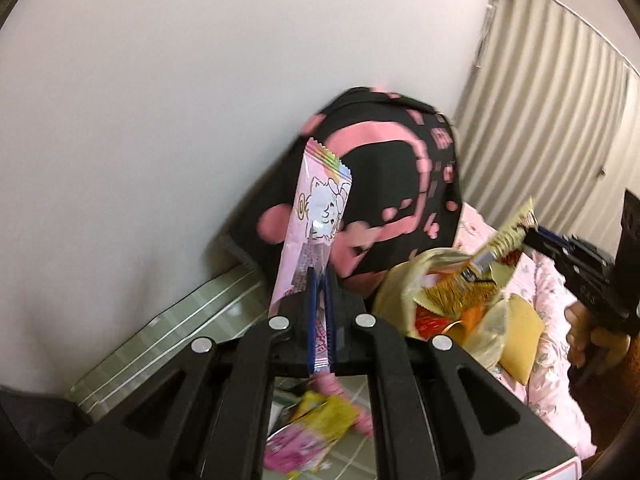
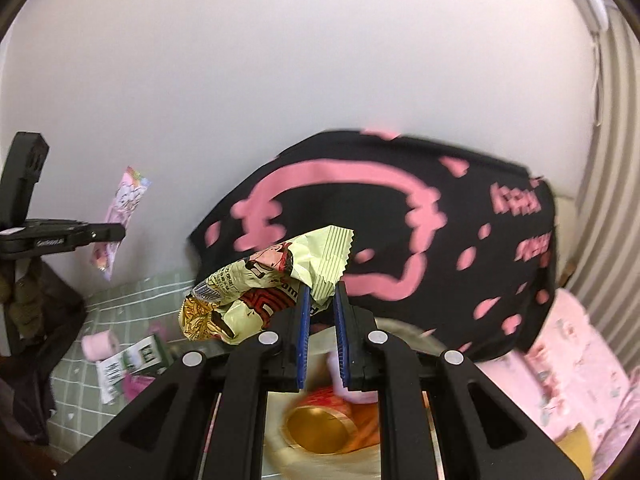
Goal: Collect trash
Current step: 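Carry both wrappers over the bin and open both tools to drop them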
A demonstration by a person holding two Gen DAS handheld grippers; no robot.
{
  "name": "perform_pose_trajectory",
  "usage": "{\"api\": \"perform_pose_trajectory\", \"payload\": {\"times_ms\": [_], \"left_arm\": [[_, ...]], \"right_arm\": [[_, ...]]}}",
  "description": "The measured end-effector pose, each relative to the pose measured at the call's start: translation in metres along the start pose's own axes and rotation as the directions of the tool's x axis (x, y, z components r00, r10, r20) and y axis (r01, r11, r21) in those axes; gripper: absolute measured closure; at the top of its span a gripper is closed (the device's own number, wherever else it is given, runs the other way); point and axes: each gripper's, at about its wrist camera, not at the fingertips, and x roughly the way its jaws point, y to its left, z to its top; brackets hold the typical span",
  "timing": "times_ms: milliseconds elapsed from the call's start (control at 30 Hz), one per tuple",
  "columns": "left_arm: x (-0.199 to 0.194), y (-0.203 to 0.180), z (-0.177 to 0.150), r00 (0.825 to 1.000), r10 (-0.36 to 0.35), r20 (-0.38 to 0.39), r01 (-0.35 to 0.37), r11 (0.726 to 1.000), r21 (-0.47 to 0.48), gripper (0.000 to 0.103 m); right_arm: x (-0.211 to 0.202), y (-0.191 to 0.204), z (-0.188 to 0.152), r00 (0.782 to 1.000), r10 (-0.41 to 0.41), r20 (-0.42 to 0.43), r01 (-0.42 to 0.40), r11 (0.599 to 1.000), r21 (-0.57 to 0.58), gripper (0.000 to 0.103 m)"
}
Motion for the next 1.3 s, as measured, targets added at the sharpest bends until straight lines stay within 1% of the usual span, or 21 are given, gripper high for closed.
{"api": "perform_pose_trajectory", "payload": {"times_ms": [133,167,400,467,567,700,800,900,1000,1067,1167,1233,1267,1300], "left_arm": [[0.018,-0.037,0.006,0.999,-0.052,-0.011,0.053,0.997,0.047,0.099],[0.024,-0.048,0.007,0.997,-0.075,-0.022,0.076,0.995,0.058,0.099],[0.054,-0.097,0.003,0.986,-0.15,-0.068,0.156,0.983,0.092,0.099],[0.061,-0.104,-0.001,0.983,-0.167,-0.083,0.174,0.981,0.089,0.099],[0.067,-0.108,-0.007,0.981,-0.173,-0.091,0.18,0.981,0.076,0.099],[0.069,-0.107,-0.012,0.98,-0.172,-0.103,0.178,0.983,0.052,0.099],[0.067,-0.101,-0.014,0.981,-0.163,-0.106,0.168,0.985,0.041,0.099],[0.065,-0.096,-0.016,0.983,-0.153,-0.105,0.157,0.987,0.035,0.099],[0.065,-0.09,-0.018,0.982,-0.148,-0.117,0.151,0.988,0.013,0.099],[0.067,-0.088,-0.019,0.981,-0.151,-0.125,0.152,0.988,0.001,0.099],[0.071,-0.091,-0.021,0.978,-0.16,-0.135,0.161,0.987,-0.001,0.099],[0.074,-0.096,-0.022,0.973,-0.181,-0.142,0.182,0.983,-0.002,0.099],[0.077,-0.099,-0.022,0.971,-0.189,-0.145,0.191,0.982,-0.001,0.099],[0.079,-0.102,-0.021,0.969,-0.198,-0.148,0.2,0.98,0.002,0.099]], "right_arm": [[-0.016,-0.027,-0.002,0.998,-0.067,0.009,0.067,0.998,0.002,0.09],[-0.019,-0.033,-0.004,0.997,-0.082,0.006,0.082,0.997,0.004,0.09],[-0.024,-0.067,-0.034,0.985,-0.165,-0.049,0.165,0.986,0.001,0.09],[-0.019,-0.074,-0.043,0.982,-0.177,-0.069,0.177,0.984,0.003,0.09],[-0.005,-0.081,-0.054,0.978,-0.18,-0.104,0.182,0.983,0.006,0.09],[0.021,-0.076,-0.068,0.966,-0.212,-0.15,0.207,0.977,-0.048,0.09],[0.047,-0.071,-0.08,0.96,-0.191,-0.203,0.185,0.982,-0.049,0.09],[0.072,-0.067,-0.09,0.961,-0.118,-0.251,0.12,0.993,-0.009,0.09],[0.089,-0.061,-0.1,0.956,-0.056,-0.289,0.069,0.997,0.034,0.09],[0.093,-0.059,-0.103,0.955,-0.036,-0.294,0.054,0.997,0.052,0.09],[0.086,-0.06,-0.102,0.963,-0.003,-0.271,0.026,0.996,0.084,0.09],[0.078,-0.063,-0.1,0.967,0.005,-0.254,0.019,0.996,0.091,0.084],[0.071,-0.065,-0.099,0.971,0.008,-0.239,0.014,0.996,0.093,0.075],[0.067,-0.067,-0.098,0.973,0.013,-0.232,0.009,0.996,0.094,0.071]]}}
